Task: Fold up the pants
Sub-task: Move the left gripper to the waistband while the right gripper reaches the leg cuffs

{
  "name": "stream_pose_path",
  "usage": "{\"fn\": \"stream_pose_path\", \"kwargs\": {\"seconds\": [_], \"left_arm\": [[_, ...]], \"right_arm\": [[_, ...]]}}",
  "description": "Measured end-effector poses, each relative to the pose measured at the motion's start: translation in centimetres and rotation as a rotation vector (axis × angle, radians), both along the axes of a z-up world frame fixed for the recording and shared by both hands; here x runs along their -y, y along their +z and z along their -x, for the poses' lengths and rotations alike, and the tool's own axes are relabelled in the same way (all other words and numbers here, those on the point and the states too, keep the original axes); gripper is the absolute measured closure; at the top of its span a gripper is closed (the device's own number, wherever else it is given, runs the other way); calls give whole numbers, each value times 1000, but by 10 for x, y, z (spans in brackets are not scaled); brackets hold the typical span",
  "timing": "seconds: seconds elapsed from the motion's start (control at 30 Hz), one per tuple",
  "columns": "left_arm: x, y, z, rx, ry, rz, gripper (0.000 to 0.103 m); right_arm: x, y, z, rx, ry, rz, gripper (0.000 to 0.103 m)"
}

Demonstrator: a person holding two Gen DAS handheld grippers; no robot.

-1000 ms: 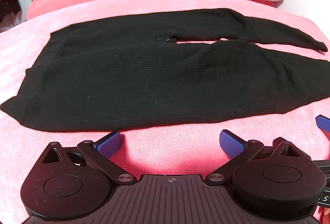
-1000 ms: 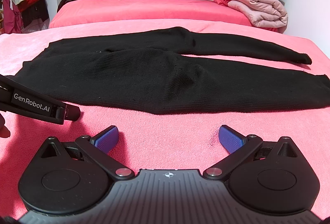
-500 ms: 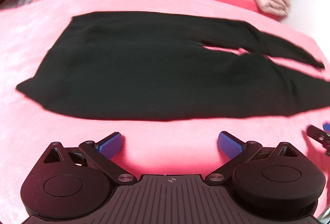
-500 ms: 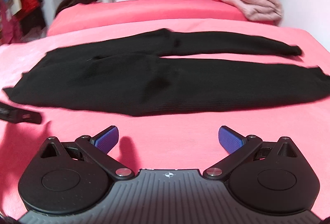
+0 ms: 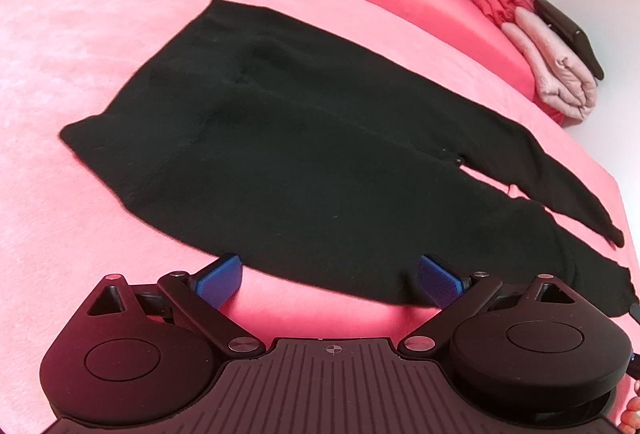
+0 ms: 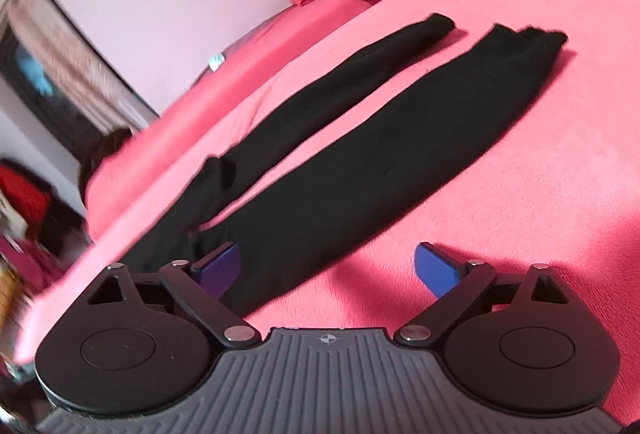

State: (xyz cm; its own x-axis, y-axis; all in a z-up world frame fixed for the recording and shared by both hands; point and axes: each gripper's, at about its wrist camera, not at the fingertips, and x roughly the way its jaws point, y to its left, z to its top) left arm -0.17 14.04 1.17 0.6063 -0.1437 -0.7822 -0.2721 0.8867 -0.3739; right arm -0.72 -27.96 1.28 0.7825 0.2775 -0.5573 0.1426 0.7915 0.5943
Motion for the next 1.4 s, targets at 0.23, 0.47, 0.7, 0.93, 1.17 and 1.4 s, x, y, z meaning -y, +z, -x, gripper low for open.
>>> {"fn": "stream_pose_path", "kwargs": {"seconds": [0.23,0.47,0.7,0.93,1.17,1.4], "left_arm": [[15,-4,-7,-14,2,-101,0],[14,-6,-7,-3,28,-124,0],[26,-12,-9,-4,8,-257,0],[27,-12,-7,2,-10,-274,0],[30,-12,-9,-5,-23,-292,0],[28,-11,-12,-15,-25,-282,0]], "right_arm": [[-22,14,1,29,44,94,37],[-39,8,-11,-1,71,64,29],[-11,-12,-20,19,-119,-56,38],[33,-34,1,57,-277,-189,96],[49,-22,18,90,-292,-99,70],[91,-14,1,69,-514,75,30]]}}
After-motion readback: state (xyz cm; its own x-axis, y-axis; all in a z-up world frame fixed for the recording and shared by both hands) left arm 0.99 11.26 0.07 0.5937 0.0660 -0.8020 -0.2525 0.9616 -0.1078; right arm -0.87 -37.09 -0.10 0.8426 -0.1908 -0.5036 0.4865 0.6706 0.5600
